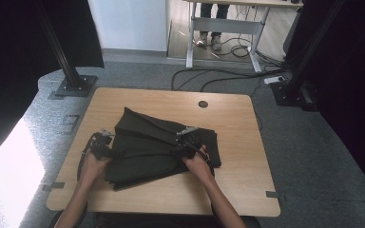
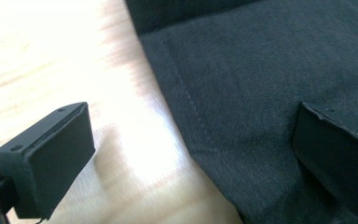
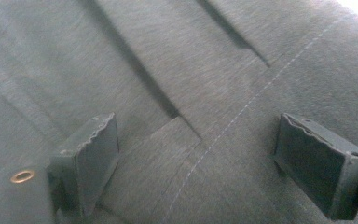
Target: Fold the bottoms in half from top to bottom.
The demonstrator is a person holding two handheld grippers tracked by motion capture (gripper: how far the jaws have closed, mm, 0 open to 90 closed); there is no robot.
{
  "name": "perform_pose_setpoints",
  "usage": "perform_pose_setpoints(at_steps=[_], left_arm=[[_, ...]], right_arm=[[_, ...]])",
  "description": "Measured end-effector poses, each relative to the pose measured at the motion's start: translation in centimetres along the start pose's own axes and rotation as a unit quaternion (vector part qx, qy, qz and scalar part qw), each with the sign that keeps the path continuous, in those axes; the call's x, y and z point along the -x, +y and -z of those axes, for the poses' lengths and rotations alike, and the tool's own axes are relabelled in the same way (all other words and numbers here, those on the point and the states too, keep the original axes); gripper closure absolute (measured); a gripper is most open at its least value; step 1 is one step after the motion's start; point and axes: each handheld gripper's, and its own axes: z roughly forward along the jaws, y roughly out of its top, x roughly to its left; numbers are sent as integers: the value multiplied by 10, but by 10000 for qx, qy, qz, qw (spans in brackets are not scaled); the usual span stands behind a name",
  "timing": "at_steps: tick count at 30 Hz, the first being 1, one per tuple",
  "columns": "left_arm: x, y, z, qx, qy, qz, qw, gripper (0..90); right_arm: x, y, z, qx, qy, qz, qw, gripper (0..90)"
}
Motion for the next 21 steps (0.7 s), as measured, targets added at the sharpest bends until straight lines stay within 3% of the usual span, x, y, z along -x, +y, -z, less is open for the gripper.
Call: perform_pose_setpoints(at_steps=[6, 10, 15, 18, 21], left_arm=[[-2, 3, 1, -114, -86, 80, 9999, 1], [0, -2, 10, 63, -493, 255, 9984, 0], [3, 3, 6, 76, -734, 350, 9967, 0], [6, 6, -2, 42, -664, 318, 9973, 0], [10, 9, -8, 35, -501, 206, 9985, 0]], right_arm=[[-4, -1, 8, -53, 88, 5, 9999, 139], [-3, 4, 18, 222, 138, 85, 9996, 140], [-10, 11, 21, 359, 381, 252, 9983, 138], [-13, 12, 16, 294, 401, 284, 9984, 135], [-7, 9, 8, 193, 320, 197, 9991, 130]])
